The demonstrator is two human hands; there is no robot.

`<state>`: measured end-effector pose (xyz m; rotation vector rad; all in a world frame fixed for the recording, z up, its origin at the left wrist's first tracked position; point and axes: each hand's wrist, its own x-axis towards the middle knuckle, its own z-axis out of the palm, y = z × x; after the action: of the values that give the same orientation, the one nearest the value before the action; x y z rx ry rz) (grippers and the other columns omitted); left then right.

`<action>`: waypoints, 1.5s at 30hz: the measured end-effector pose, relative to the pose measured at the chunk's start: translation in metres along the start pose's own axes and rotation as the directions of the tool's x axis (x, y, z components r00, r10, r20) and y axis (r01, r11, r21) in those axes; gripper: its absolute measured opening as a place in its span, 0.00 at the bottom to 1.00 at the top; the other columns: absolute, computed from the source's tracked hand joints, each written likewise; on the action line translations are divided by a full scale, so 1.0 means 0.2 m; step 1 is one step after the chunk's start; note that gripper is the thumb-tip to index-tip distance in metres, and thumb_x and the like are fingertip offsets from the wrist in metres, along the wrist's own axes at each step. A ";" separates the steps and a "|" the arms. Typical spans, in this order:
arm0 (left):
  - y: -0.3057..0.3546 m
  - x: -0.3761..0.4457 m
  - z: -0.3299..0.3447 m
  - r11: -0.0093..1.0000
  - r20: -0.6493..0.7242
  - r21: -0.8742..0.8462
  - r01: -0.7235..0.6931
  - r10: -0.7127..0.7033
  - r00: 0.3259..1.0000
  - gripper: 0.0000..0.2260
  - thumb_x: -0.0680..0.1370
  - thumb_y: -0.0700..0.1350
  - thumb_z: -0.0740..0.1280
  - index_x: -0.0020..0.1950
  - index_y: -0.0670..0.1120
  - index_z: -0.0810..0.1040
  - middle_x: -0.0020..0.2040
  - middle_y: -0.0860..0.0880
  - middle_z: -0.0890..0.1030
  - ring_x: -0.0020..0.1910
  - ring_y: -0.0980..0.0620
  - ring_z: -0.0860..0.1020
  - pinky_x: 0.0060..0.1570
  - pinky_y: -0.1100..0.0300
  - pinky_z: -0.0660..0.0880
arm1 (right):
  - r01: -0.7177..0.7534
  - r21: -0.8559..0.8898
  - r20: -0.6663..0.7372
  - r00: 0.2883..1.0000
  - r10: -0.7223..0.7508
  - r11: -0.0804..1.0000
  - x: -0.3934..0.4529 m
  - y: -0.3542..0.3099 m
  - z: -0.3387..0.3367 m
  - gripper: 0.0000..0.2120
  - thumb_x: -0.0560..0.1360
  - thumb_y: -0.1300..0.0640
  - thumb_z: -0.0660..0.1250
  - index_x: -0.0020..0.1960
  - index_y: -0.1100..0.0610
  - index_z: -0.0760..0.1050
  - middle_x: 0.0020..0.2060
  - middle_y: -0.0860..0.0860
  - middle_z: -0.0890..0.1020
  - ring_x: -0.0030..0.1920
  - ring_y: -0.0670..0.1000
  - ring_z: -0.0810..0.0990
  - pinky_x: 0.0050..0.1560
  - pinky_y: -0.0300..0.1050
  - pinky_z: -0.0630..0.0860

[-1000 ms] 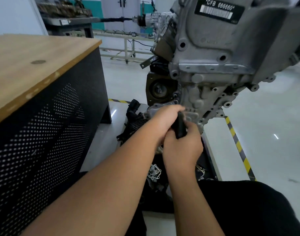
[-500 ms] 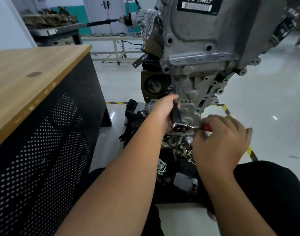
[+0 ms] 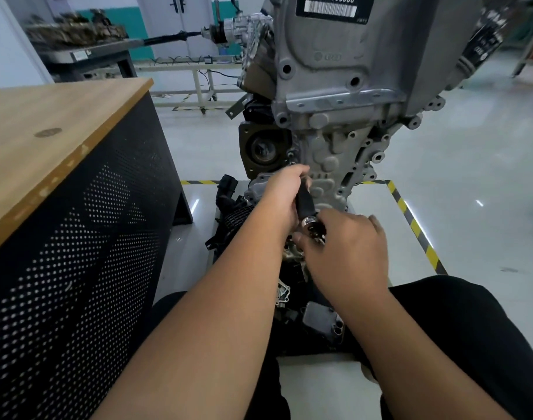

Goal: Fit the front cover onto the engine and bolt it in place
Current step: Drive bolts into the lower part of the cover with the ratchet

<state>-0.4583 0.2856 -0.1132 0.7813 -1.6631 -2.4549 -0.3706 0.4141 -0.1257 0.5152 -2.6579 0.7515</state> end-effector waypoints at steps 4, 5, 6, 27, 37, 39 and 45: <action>-0.01 -0.02 -0.02 0.998 0.058 -0.035 0.045 -0.043 0.997 0.16 0.81 0.53 0.66 0.37 0.47 0.72 0.25 0.52 0.73 0.18 0.54 0.71 0.21 0.69 0.66 | 0.025 0.000 0.033 0.999 -0.025 1.000 0.03 0.03 -0.02 0.14 0.77 0.44 0.72 0.52 0.54 0.79 0.42 0.51 0.80 0.42 0.59 0.80 0.43 0.50 0.77; -0.02 -0.03 -0.03 0.996 0.087 -0.044 0.073 -0.069 0.994 0.17 0.80 0.57 0.67 0.38 0.47 0.75 0.28 0.51 0.76 0.21 0.53 0.72 0.22 0.68 0.67 | -0.003 0.021 0.054 0.999 0.002 1.000 0.04 0.04 0.00 0.14 0.77 0.45 0.72 0.51 0.55 0.77 0.41 0.52 0.80 0.41 0.59 0.79 0.42 0.50 0.77; -0.03 -0.04 -0.05 0.995 0.118 -0.045 0.089 -0.083 0.989 0.19 0.78 0.61 0.68 0.39 0.46 0.78 0.32 0.50 0.77 0.23 0.53 0.71 0.22 0.68 0.65 | -0.054 0.050 0.085 0.995 0.050 0.997 0.05 0.05 0.01 0.14 0.77 0.45 0.72 0.50 0.56 0.76 0.39 0.53 0.79 0.41 0.59 0.79 0.42 0.50 0.76; -0.07 -0.11 -0.19 0.984 0.015 0.175 -0.041 0.039 0.999 0.13 0.69 0.50 0.76 0.48 0.44 0.83 0.41 0.47 0.84 0.37 0.46 0.82 0.38 0.55 0.80 | -0.355 0.440 0.476 0.871 0.120 0.825 -0.02 -0.01 0.23 0.10 0.81 0.52 0.68 0.55 0.59 0.77 0.51 0.56 0.84 0.54 0.60 0.81 0.56 0.56 0.77; 0.00 -0.07 -0.13 0.965 0.019 0.245 -0.094 0.092 0.996 0.12 0.70 0.50 0.76 0.44 0.43 0.82 0.32 0.46 0.83 0.32 0.48 0.81 0.35 0.57 0.76 | -0.109 0.575 -0.153 0.959 0.238 0.810 -0.05 -0.09 0.30 0.10 0.77 0.46 0.69 0.52 0.46 0.69 0.36 0.42 0.80 0.39 0.39 0.79 0.35 0.29 0.70; 0.03 -0.01 -0.13 0.941 -0.052 0.300 -0.156 0.179 0.982 0.12 0.73 0.54 0.72 0.44 0.45 0.81 0.37 0.47 0.83 0.37 0.46 0.82 0.39 0.57 0.75 | -0.149 0.596 -0.181 0.932 0.313 0.789 0.01 -0.10 0.28 0.12 0.79 0.44 0.69 0.55 0.46 0.68 0.36 0.43 0.79 0.38 0.40 0.80 0.32 0.31 0.70; 0.12 0.21 -0.23 0.902 -0.140 0.328 -0.280 0.340 0.930 0.06 0.77 0.46 0.72 0.46 0.44 0.84 0.36 0.47 0.81 0.41 0.47 0.80 0.45 0.50 0.77 | -0.381 0.831 0.021 0.750 0.662 0.405 0.09 -0.17 0.30 0.11 0.77 0.48 0.72 0.44 0.53 0.74 0.31 0.47 0.76 0.27 0.45 0.73 0.34 0.46 0.74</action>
<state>-0.4794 0.2233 -0.1197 0.6906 -1.9386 -1.8743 -0.3854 0.3503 -0.1522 -0.3358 -1.9936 2.0818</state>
